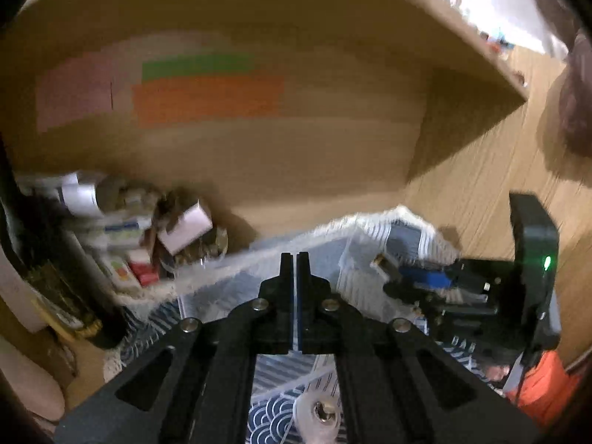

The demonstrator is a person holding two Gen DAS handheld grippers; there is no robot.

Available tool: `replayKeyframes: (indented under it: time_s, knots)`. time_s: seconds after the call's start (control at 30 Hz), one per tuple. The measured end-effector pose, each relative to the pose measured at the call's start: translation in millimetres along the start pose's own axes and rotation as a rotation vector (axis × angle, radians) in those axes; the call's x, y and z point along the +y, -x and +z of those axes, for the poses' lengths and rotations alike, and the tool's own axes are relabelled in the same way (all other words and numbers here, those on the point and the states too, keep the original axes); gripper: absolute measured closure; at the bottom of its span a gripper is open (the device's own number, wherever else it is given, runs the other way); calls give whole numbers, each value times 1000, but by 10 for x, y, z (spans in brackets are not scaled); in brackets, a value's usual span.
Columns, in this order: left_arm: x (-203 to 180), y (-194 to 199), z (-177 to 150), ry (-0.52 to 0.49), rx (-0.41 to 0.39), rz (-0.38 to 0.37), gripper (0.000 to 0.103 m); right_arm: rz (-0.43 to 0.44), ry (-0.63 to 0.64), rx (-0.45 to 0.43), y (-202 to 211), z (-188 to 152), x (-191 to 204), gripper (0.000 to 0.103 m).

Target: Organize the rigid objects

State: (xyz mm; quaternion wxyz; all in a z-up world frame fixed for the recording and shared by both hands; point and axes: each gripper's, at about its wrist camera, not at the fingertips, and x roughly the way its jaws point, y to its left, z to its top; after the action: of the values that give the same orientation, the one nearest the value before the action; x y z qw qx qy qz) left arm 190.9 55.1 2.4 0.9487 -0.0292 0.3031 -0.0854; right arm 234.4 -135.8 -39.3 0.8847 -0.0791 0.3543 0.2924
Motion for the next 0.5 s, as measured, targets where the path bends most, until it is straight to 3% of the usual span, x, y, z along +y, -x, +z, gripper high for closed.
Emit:
replayKeyframes:
  time_s: [0.03,0.23,0.3,0.47,0.5]
  knots:
    - [10,-24,-65,0,17,-5,103,-6,0,8,-31,-11,-9,82]
    - [7,-66,-492,-6,103,7,94,-36,-9,50,-190,-38,-87,82]
    - [1,-91,-667,1,144,5,79,-39,-12,65,-241,-49,-102,82]
    - [-147,-44,-933,-33,171,14,54,-39,-5,97,-357,-69,-112,82]
    - [-169,-53,-969,-32,176,2,52,-37,-1,103,-379,-70,-111,82]
